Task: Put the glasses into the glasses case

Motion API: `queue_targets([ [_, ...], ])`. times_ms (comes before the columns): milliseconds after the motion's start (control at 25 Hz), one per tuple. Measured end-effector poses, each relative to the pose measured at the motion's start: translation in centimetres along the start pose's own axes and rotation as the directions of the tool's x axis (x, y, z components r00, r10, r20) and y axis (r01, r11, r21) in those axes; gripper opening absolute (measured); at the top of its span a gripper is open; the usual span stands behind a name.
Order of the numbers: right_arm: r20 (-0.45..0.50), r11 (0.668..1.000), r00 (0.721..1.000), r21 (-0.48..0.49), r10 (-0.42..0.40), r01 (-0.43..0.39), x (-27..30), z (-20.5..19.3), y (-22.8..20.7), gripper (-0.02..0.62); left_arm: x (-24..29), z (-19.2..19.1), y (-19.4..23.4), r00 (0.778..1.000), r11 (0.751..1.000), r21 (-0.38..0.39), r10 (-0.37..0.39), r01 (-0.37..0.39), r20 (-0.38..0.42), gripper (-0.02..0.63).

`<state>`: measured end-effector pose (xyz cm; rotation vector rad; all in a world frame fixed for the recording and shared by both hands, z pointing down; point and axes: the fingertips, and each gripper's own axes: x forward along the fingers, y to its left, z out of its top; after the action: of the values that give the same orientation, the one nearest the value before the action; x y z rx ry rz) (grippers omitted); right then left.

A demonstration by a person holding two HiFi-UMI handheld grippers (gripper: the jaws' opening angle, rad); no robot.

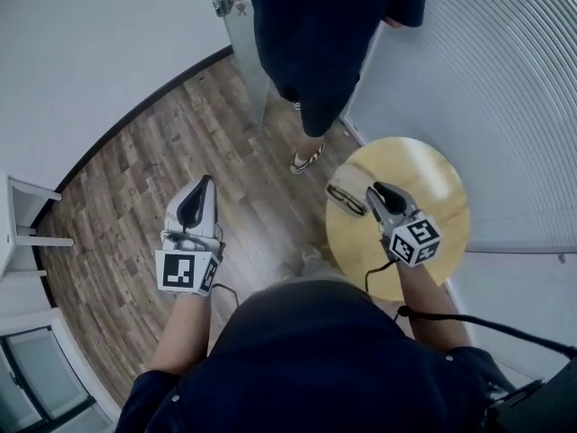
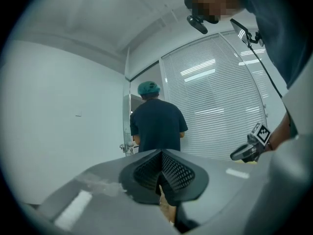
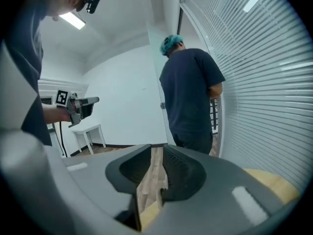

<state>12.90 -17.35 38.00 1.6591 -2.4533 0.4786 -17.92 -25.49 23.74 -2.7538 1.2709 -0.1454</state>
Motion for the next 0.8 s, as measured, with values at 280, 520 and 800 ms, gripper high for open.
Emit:
queue_targets([
  [280,0.093,0.996,0.994,0.068,-0.056,0.05,-2.2,2.0,-0.5,0.049,-0.7,0.8,-0.6,1.0,1.0,-0.011,-0.012,0.012,0.006,0.003],
  [520,0.123,0.997,0.991,0.059,-0.049,0.042,-1.9,2.3,0.4,0.009,-2.5,0.8,0.5,0.999,0.999,-0.009,0.034,-0.034,0.004,0.003],
  [800,0.134,0.999,0.99,0.042,-0.031,0.026,-3.1,5.9,2.2,0.009,-3.6,4.5,1.4,0.998,0.998,-0.024,0.056,-0.056,0.034,0.003],
])
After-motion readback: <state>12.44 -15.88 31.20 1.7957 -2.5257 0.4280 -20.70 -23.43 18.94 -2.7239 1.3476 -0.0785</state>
